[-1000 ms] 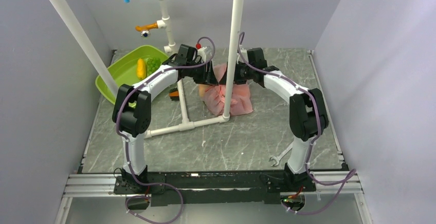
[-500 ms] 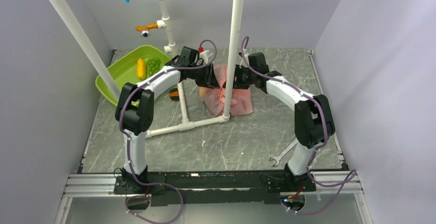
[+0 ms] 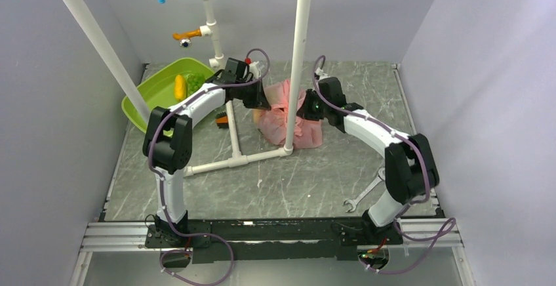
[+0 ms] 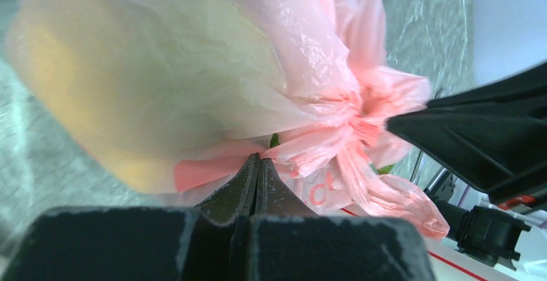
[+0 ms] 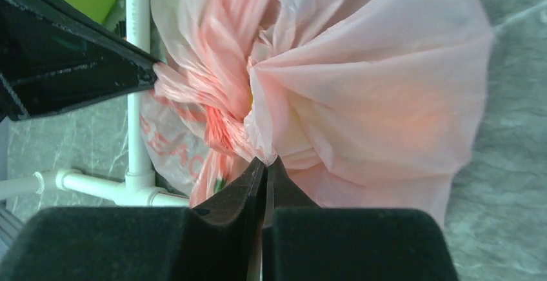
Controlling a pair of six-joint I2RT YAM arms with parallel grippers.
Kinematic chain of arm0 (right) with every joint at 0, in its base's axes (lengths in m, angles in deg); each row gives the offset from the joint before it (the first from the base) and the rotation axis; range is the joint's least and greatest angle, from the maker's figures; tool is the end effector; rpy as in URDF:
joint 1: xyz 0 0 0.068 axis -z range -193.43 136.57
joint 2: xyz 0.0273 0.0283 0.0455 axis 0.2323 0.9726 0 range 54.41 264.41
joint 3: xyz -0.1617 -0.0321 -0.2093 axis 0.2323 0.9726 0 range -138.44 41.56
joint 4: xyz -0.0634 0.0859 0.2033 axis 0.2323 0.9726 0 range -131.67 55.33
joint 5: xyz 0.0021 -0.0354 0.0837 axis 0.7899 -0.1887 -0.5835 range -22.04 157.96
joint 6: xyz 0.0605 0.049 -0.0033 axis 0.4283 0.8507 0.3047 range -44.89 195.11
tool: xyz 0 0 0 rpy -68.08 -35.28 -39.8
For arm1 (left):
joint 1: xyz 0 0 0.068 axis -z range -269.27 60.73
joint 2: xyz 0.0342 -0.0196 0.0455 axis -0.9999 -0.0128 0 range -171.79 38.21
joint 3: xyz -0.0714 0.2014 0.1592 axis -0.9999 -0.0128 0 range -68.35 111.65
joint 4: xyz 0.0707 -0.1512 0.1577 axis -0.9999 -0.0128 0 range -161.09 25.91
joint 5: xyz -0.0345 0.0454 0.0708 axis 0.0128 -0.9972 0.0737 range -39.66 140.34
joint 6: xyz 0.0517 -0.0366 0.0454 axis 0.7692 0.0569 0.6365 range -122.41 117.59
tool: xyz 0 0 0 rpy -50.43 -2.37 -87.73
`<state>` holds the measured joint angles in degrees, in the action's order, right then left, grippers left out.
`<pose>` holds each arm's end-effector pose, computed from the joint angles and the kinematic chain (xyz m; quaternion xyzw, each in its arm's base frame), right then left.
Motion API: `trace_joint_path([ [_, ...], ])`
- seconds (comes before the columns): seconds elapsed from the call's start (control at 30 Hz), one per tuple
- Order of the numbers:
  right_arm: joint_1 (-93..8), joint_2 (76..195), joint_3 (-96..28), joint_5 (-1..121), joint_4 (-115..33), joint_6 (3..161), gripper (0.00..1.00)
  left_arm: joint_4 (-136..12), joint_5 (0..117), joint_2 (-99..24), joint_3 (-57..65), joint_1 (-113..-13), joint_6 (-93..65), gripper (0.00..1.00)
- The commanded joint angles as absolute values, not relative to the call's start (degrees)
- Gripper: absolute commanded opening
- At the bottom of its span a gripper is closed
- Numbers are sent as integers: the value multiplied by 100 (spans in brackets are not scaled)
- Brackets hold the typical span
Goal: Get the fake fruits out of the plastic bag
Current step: Untie the plastic bag at the center of the board.
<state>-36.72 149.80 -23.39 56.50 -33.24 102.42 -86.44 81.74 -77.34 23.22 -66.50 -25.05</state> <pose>0.3298 0.1563 0.2274 -0.0115 0.8985 0.2649 0.3498 0.3906 -0.2016 0.2203 0.1016 0.8935 -0.3699 0.2333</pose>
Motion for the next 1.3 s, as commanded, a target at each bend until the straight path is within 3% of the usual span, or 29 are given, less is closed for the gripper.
trace_joint_path([
  [0.0,-3442,14205,-1823,6395,-3980,10382,4,-8752,7530,-7103,2217,-6932,-2792,0],
  [0.27,-2919,14032,-1542,6011,-3989,10262,6,-8621,7773,-7014,2077,-7192,-3008,0],
  [0.33,-2914,14048,-1671,5987,-3823,10105,11,-8552,8026,-7066,2061,-7195,-3055,0],
  [0.6,-3309,13673,-2331,6282,-3308,9301,49,-8004,8773,-7094,1764,-7125,-3420,0],
  [0.67,-3370,13800,-2540,6128,-3348,9161,53,-7993,8850,-7113,1760,-7068,-3429,0],
  [0.83,-3394,14412,-3283,5244,-3262,9217,53,-8031,8906,-7129,1762,-6952,-3356,0],
  [0.97,-3498,14833,-3500,4434,-3303,9150,47,-8077,8903,-7189,1805,-6916,-3330,0],
  [1.17,-3774,15110,-3349,4377,-3405,9096,34,-8184,9045,-7333,1972,-6923,-3290,0],
  [1.27,-3905,15143,-3241,4594,-3494,9057,33,-8171,9013,-7331,1957,-6923,-3270,0],
])
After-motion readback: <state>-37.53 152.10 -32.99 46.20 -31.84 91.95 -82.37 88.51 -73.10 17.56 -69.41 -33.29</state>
